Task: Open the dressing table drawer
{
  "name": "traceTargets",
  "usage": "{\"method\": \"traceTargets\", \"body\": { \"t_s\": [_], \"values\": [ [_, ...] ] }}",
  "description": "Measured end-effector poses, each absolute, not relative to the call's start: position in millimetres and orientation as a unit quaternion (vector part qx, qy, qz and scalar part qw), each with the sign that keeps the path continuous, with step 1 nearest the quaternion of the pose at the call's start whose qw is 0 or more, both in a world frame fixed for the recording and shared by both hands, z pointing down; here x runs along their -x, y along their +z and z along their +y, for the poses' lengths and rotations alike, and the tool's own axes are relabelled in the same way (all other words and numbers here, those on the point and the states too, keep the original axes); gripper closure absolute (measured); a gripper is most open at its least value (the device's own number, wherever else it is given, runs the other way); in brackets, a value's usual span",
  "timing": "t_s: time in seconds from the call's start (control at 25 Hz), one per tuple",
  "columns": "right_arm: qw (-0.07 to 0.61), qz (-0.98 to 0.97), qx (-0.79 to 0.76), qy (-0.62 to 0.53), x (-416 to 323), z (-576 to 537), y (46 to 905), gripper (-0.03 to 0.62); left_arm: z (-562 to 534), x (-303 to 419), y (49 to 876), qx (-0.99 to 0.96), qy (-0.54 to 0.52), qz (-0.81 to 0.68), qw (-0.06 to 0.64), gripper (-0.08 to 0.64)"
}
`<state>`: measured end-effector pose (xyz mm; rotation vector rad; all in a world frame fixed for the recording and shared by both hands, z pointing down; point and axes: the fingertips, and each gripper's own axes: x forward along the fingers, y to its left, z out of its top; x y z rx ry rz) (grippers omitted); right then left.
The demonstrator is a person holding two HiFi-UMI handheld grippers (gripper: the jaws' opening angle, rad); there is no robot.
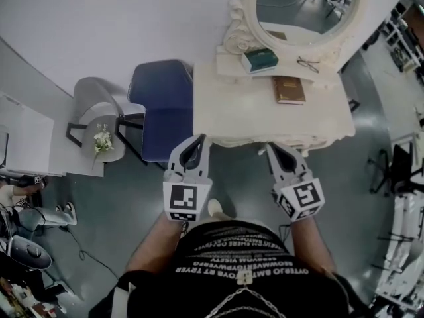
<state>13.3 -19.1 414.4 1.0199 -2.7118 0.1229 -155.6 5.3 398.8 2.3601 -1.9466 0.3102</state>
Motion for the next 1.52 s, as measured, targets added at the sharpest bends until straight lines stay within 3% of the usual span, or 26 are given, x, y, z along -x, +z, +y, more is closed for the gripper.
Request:
{"method": "traceTargets", "body": {
  "t_s": [0.48,1.52],
  "values": [
    [0.121,-0.926,-0.357,0.023,3.7,-34.9,405.8,0.591,-5.9,183.0,389.5,-0.761,0.096,-0.642,0.022,0.557],
    [0.129,-0.933,-0.335,0.032,-8.1,-127.6,414.6,0.591,-92.0,162.8,400.4,-0.752,0.107,-0.65,0.038,0.557]
  ]
}}
